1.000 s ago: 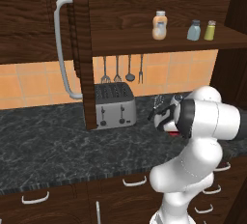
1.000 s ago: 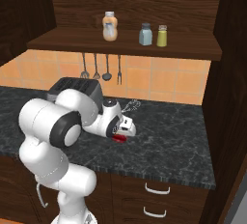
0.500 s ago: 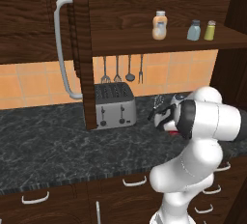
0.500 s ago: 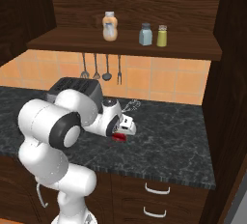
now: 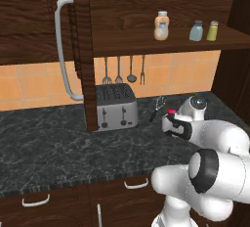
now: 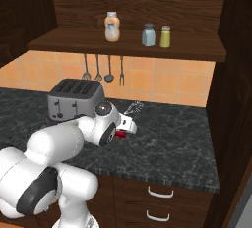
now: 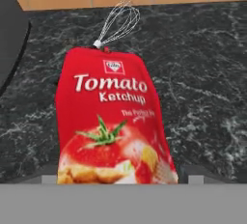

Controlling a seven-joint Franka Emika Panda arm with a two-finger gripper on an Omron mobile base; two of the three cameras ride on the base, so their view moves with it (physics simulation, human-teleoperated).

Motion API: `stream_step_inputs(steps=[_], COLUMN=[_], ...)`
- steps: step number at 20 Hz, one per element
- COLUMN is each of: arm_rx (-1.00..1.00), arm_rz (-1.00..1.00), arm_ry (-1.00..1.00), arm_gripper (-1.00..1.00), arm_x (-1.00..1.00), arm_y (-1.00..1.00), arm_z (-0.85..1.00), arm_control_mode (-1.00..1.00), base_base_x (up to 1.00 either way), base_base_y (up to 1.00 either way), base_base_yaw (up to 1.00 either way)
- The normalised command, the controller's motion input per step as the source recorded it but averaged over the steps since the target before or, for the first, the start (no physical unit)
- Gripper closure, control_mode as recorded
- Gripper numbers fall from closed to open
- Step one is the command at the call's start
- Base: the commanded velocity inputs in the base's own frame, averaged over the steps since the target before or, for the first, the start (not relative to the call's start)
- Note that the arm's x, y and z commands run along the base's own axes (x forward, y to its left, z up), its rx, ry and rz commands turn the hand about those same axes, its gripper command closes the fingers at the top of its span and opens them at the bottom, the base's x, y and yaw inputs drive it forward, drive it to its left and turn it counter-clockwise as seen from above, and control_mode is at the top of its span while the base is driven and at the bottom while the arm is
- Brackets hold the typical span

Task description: Put the shaker and condiment bottle from the counter next to their counterparts in the cabinet.

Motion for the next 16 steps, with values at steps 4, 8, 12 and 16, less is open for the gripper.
stream_step_inputs(steps=[4, 8, 12, 16], arm_rx=[0.0, 0.0, 0.0, 0.0], arm_rz=[0.0, 0.0, 0.0, 0.0], arm_ry=[-0.43, -0.43, -0.43, -0.46], arm_gripper=[1.0, 1.0, 1.0, 1.0], arm_x=[-0.71, -0.58, -0.61, -0.61], arm_y=[0.06, 0.15, 0.18, 0.26], arm_z=[0.74, 0.8, 0.76, 0.74], arm_control_mode=[-1.0, -1.0, -1.0, -1.0], base_base_x=[0.0, 0.0, 0.0, 0.0], base_base_y=[0.0, 0.0, 0.0, 0.0], base_base_yaw=[0.0, 0.0, 0.0, 0.0])
